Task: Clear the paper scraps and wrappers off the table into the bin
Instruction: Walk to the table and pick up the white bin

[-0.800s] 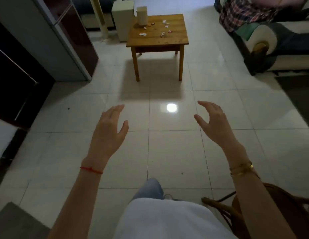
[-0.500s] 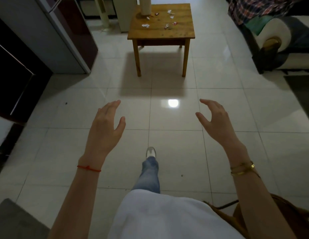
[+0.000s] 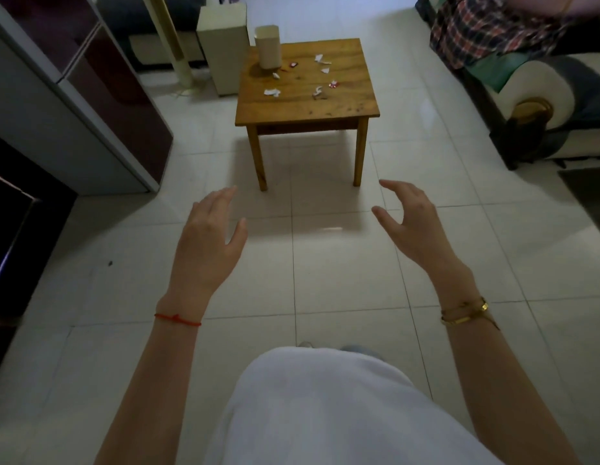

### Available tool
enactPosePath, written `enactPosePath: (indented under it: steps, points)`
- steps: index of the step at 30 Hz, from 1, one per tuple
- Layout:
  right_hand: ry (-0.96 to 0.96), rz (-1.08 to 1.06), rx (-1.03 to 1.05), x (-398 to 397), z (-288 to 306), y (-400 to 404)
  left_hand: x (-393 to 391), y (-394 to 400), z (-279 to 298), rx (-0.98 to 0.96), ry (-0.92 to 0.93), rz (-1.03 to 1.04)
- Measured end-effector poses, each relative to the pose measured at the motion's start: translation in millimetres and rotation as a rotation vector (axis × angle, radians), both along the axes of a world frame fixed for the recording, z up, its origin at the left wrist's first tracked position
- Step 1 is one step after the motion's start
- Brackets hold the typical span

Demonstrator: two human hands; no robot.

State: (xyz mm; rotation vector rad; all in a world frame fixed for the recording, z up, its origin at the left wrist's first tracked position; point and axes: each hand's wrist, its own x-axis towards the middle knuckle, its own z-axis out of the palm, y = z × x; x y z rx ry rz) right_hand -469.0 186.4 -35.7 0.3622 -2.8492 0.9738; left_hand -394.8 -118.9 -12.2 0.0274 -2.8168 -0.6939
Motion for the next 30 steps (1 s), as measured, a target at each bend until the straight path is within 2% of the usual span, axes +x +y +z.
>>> enactPosePath:
  steps: [14, 23, 30]
  points:
    - [-0.041, -0.025, 0.011, -263.9, -38.9, -45.5, -272.0, -44.0, -22.7, 0.017, -0.047, -0.001]
    - [0.001, 0.024, -0.014, -487.5, -14.6, -58.9, -474.2, -56.1, -9.3, 0.01, -0.05, 0.05]
    - [-0.031, 0.083, -0.016, -624.4, -7.3, -92.7, -596.2, -80.5, -8.5, 0.026, -0.067, 0.111]
